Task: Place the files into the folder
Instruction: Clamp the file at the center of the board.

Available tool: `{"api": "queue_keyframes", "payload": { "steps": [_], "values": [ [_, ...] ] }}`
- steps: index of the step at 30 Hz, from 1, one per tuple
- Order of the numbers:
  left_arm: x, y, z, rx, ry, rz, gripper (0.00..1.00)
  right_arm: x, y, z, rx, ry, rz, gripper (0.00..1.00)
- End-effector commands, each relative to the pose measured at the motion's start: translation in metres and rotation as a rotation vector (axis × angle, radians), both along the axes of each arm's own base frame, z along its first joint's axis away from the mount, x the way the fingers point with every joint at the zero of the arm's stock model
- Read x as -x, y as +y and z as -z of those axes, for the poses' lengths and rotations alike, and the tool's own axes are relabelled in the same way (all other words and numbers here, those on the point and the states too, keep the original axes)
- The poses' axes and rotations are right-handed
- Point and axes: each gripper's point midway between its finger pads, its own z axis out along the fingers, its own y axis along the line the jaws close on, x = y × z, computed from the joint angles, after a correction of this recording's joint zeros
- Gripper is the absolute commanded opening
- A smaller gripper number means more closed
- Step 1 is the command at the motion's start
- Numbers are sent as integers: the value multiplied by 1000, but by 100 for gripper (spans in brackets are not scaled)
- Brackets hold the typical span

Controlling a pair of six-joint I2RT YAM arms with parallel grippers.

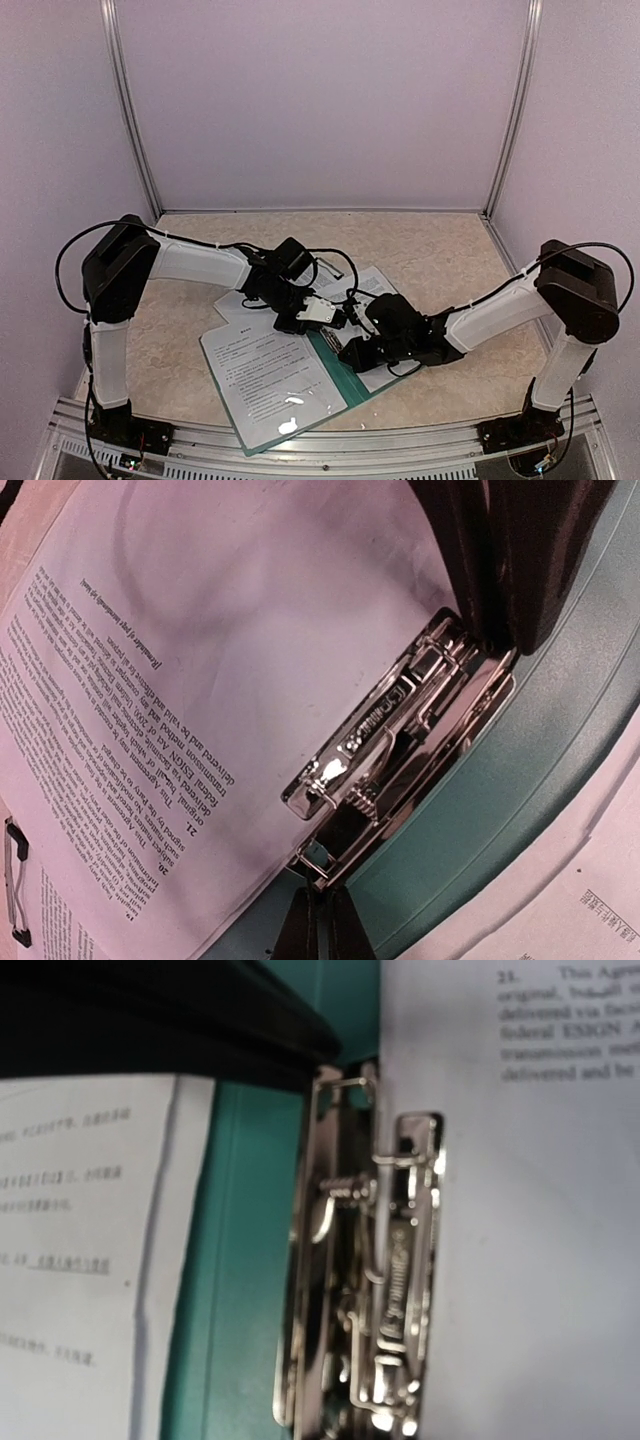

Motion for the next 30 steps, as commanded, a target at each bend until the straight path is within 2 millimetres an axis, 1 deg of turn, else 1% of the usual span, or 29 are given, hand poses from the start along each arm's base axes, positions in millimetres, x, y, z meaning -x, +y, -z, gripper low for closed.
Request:
{"api": "queue_keyframes", "payload": {
  "steps": [1,7,12,14,20,26,30],
  "values": [
    [73,0,48,-39,340,-15,0,47,-95,112,509,79,-69,0],
    [71,-1,46,0,373,-31,0,47,-96,111,500,76,-65,0],
    [72,-1,47,-4,383,-35,0,44,-94,108,536,55,-82,0],
    [72,-1,47,-4,383,-34,0,44,-98,110,580,60,-88,0],
    [73,-2,46,0,384,-29,0,47,-105,115,634,84,-104,0],
    [73,-1,46,3,382,-27,0,52,-98,117,634,123,-126,0],
    [73,-2,43,12,373,-22,0,57,-99,124,635,155,-130,0]
  ]
}}
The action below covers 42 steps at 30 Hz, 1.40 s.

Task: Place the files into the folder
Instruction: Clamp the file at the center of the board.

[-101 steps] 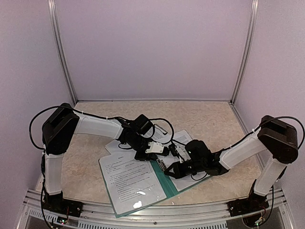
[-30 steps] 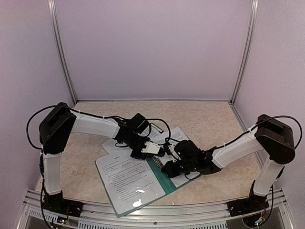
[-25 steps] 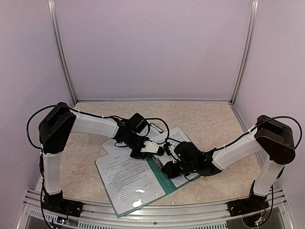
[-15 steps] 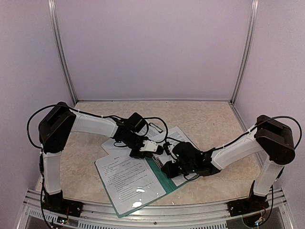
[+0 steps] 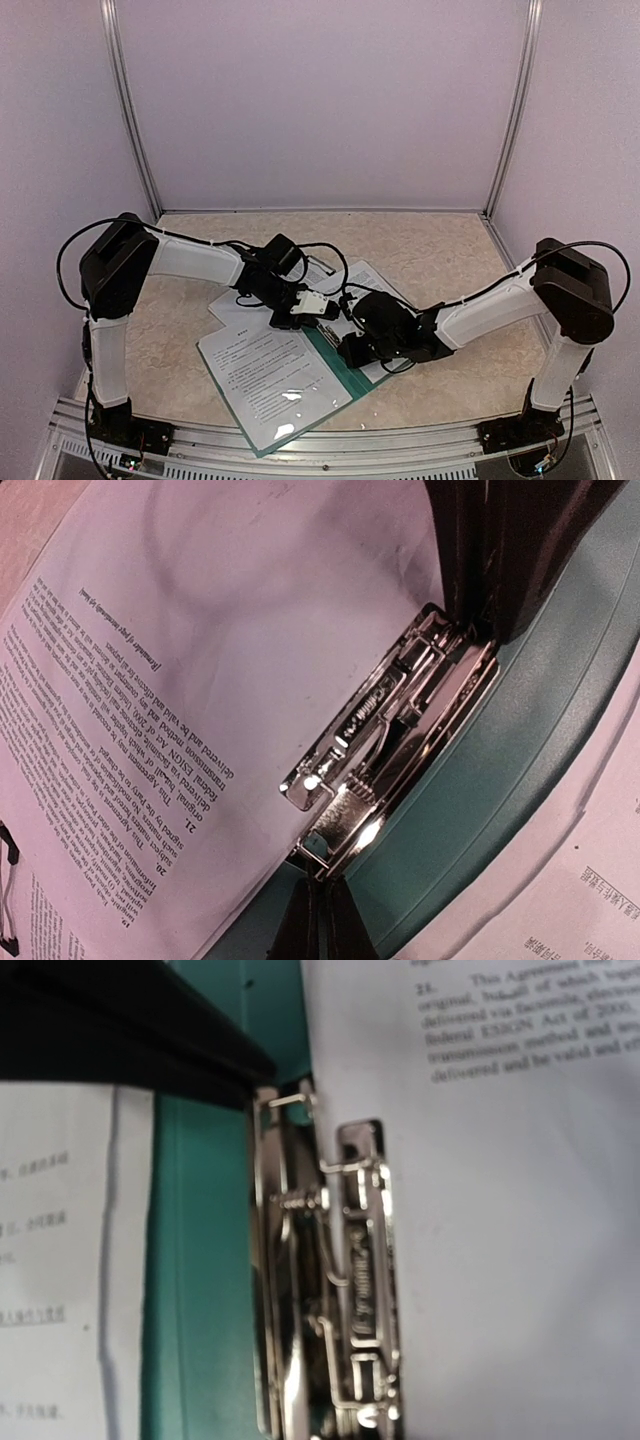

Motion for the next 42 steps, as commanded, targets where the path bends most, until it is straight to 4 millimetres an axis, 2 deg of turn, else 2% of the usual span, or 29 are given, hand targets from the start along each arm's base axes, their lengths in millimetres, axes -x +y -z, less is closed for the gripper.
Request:
{"api": "queue_keyframes", "payload": {
  "steps": [1,14,22,26,32,37,42],
  "values": [
    [83,-10,44,-56,303,35,0,73,-102,125,531,255,-167,0],
    [82,-10,43,-49,294,33,0,93,-114,149,557,350,-173,0],
    [82,-10,42,-43,290,35,0,113,-143,158,602,408,-176,0],
    [81,-10,41,-43,288,31,0,109,-148,150,671,377,-184,0],
    [81,-10,41,-44,289,30,0,95,-135,131,744,316,-213,0],
    [80,-11,39,-41,285,31,0,94,-134,121,780,318,-234,0],
    [80,-11,39,-42,285,32,0,97,-129,121,772,332,-259,0]
  ]
}}
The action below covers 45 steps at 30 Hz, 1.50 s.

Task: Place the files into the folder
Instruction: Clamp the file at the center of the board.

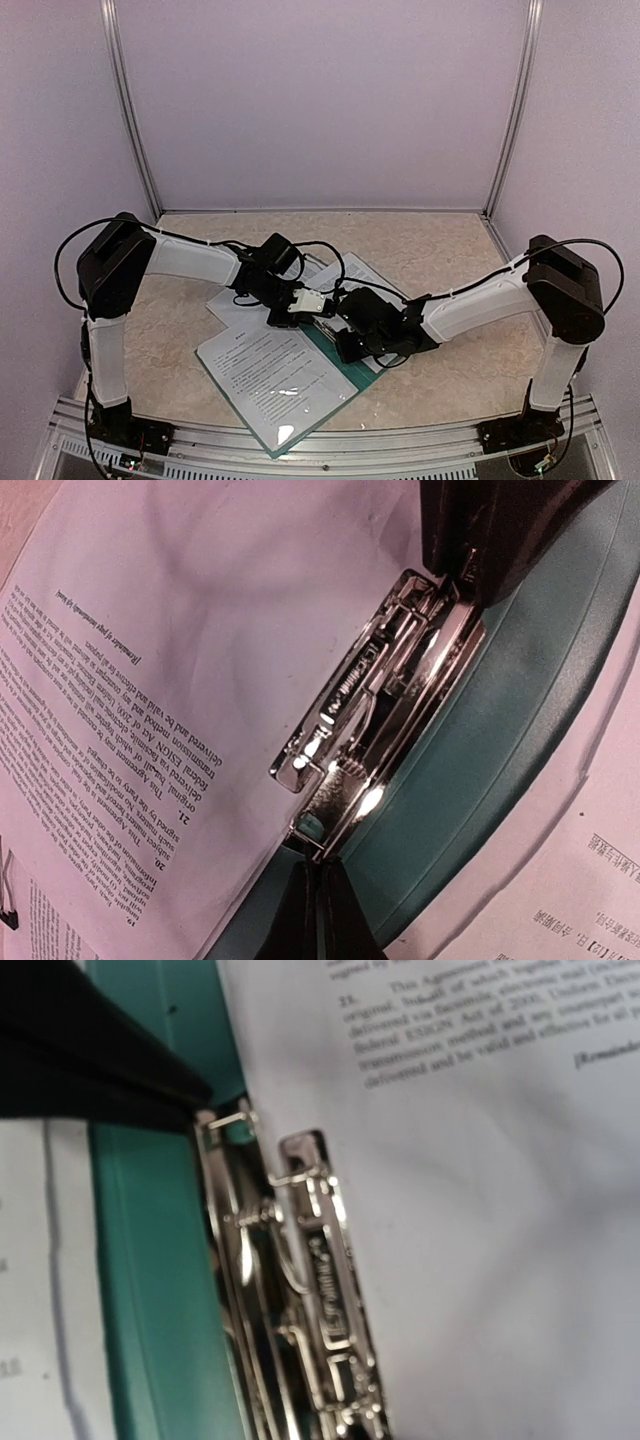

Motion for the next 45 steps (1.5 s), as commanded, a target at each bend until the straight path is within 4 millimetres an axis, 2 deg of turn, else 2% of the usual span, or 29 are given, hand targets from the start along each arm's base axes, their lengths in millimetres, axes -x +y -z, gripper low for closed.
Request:
{"api": "queue_keyframes", "payload": {
  "steps": [1,12,19,28,34,45],
  "values": [
    [89,-18,39,-30,308,74,0,109,-128,119,641,403,-261,0],
    [88,-19,37,-26,306,73,0,125,-129,133,669,463,-320,0],
    [88,-19,38,-29,306,71,0,130,-106,135,650,452,-395,0],
    [88,-19,38,-30,306,72,0,133,-93,129,585,437,-431,0],
    [89,-19,38,-32,305,72,0,119,-79,104,509,361,-385,0],
    [91,-18,37,-35,297,82,0,86,-48,39,295,181,-299,1]
  ]
}}
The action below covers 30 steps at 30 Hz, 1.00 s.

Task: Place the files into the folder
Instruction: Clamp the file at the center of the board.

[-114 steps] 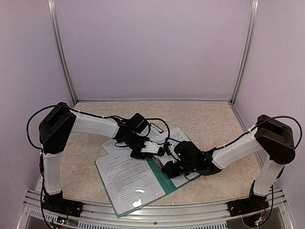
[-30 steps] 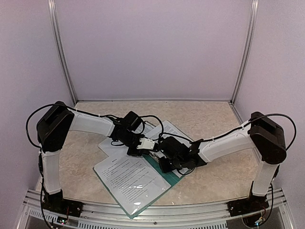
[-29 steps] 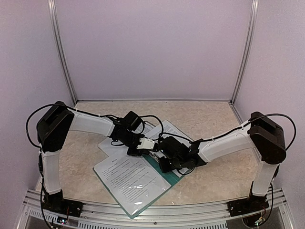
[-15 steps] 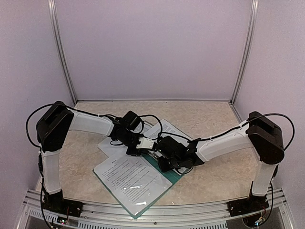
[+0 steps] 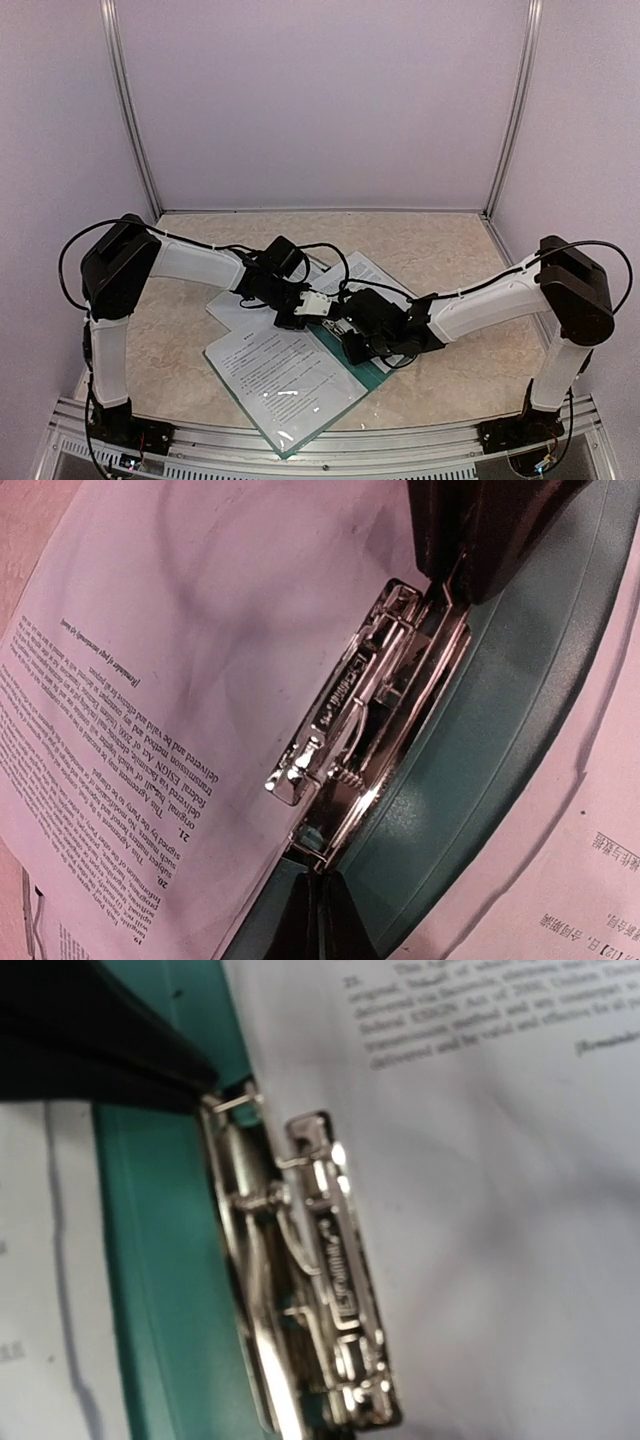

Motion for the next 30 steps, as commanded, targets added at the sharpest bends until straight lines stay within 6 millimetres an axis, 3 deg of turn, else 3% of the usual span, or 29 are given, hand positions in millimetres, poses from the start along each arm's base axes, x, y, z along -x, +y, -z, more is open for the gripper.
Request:
{"api": "queue_keyframes", "payload": {
  "steps": [1,7,16,20,23,27,28,29,30],
  "values": [
    [91,-7,38,-70,342,44,0,82,-39,50,245,209,-281,3],
    [91,-8,35,-63,338,47,0,73,-31,22,124,162,-257,10],
    [87,-17,22,-25,335,37,1,64,-38,18,58,146,-193,29],
    [84,-23,8,24,329,23,13,55,-46,3,16,97,-138,36],
    [74,-28,-10,73,304,1,27,49,-55,-9,0,58,-106,38],
    [61,-31,-34,138,291,-26,55,45,-62,-17,-1,39,-92,37],
    [58,-31,-40,150,287,-33,82,44,-63,-18,4,37,-87,37],
    [55,-31,-45,161,286,-45,97,43,-64,-19,2,35,-82,37],
    [52,-32,-53,175,278,-51,98,42,-65,-21,-3,30,-78,37]
  ]
}}
